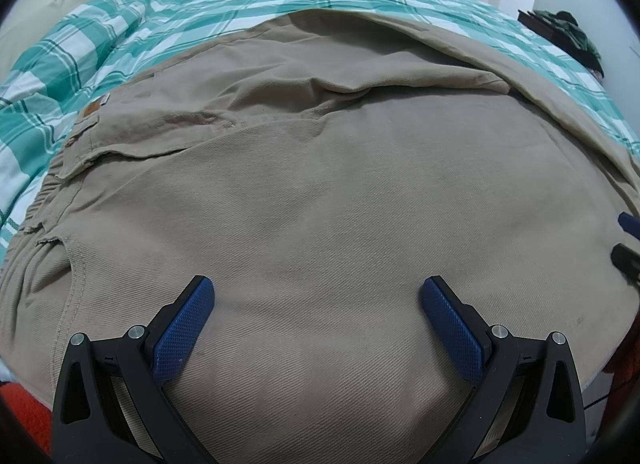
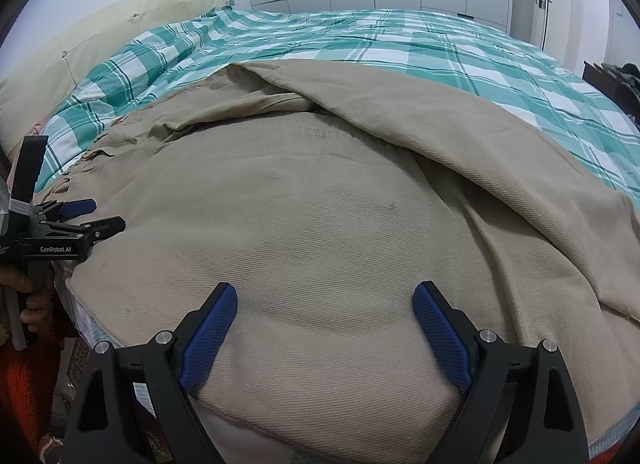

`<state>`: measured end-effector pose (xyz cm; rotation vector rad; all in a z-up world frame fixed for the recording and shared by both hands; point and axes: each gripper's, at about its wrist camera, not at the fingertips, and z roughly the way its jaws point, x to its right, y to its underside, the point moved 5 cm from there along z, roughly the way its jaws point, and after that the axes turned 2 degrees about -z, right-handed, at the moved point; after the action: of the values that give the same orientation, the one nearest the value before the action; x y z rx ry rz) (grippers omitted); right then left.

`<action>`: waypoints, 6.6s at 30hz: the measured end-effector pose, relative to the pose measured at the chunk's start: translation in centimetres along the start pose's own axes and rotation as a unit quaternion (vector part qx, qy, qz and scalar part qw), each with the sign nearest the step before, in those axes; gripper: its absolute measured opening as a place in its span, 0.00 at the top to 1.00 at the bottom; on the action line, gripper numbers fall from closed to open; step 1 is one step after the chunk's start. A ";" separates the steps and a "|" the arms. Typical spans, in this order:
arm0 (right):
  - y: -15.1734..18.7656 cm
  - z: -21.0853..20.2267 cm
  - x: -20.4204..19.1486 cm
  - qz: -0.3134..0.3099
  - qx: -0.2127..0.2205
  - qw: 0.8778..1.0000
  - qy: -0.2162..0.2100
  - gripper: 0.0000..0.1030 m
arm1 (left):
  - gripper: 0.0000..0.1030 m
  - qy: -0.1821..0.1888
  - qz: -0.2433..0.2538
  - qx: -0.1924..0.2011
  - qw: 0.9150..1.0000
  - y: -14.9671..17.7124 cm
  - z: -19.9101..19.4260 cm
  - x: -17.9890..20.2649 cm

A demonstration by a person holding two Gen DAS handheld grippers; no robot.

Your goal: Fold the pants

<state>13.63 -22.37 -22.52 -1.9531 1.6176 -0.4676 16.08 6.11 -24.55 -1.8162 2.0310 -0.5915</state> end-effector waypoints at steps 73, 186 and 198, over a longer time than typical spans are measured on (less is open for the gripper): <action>-12.9 -13.1 13.1 0.259 0.225 0.938 -0.042 0.94 | 0.01 0.256 -0.196 0.007 0.946 -11.6 -3.7 -2.1; 3.6 -8.6 31.9 0.258 -0.093 0.955 0.110 0.28 | 0.04 0.041 -0.029 -0.031 0.998 -0.3 -1.0 -1.7; 4.0 -9.0 32.5 0.299 -0.071 0.948 0.076 0.28 | 0.02 0.042 -0.024 -0.031 0.998 -0.5 -0.7 -1.4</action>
<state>12.10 -56.27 -20.56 -1.4290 2.2786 -0.2615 16.25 7.49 -23.71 -1.9115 2.0867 -0.6347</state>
